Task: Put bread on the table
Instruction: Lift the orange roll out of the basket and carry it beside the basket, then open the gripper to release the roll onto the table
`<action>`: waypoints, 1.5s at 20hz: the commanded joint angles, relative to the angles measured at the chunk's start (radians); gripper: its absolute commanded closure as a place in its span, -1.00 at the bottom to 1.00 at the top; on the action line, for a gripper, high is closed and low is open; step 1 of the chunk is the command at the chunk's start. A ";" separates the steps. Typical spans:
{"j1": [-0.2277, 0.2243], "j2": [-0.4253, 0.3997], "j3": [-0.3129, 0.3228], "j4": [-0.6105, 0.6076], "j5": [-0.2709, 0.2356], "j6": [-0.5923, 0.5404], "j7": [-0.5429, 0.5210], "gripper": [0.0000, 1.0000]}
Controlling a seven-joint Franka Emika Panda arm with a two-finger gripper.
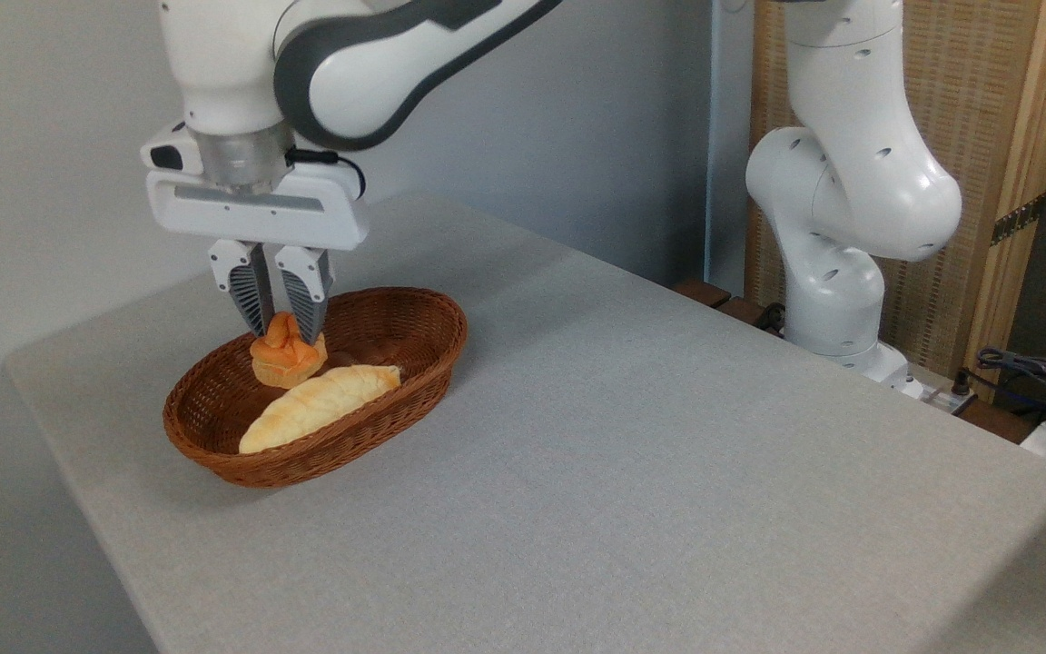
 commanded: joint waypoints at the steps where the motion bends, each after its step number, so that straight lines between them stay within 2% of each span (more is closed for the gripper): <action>1: -0.007 -0.053 0.100 -0.003 0.000 -0.070 0.153 0.19; 4: -0.007 -0.064 0.157 -0.003 -0.022 -0.081 0.239 0.19; 6: -0.007 -0.061 0.181 -0.005 -0.020 -0.081 0.285 0.09; 12: -0.005 -0.041 0.281 -0.027 -0.020 -0.110 0.483 0.06; 13: -0.007 -0.030 0.289 -0.037 -0.019 -0.110 0.503 -0.07; 14: -0.005 -0.020 0.290 -0.046 -0.017 -0.112 0.523 -0.35; 15: -0.005 -0.013 0.290 -0.060 -0.011 -0.110 0.543 -0.38; 17: -0.005 0.009 0.307 -0.061 -0.010 -0.110 0.564 -1.00; 30: -0.005 0.016 0.312 -0.058 -0.006 -0.110 0.577 -1.00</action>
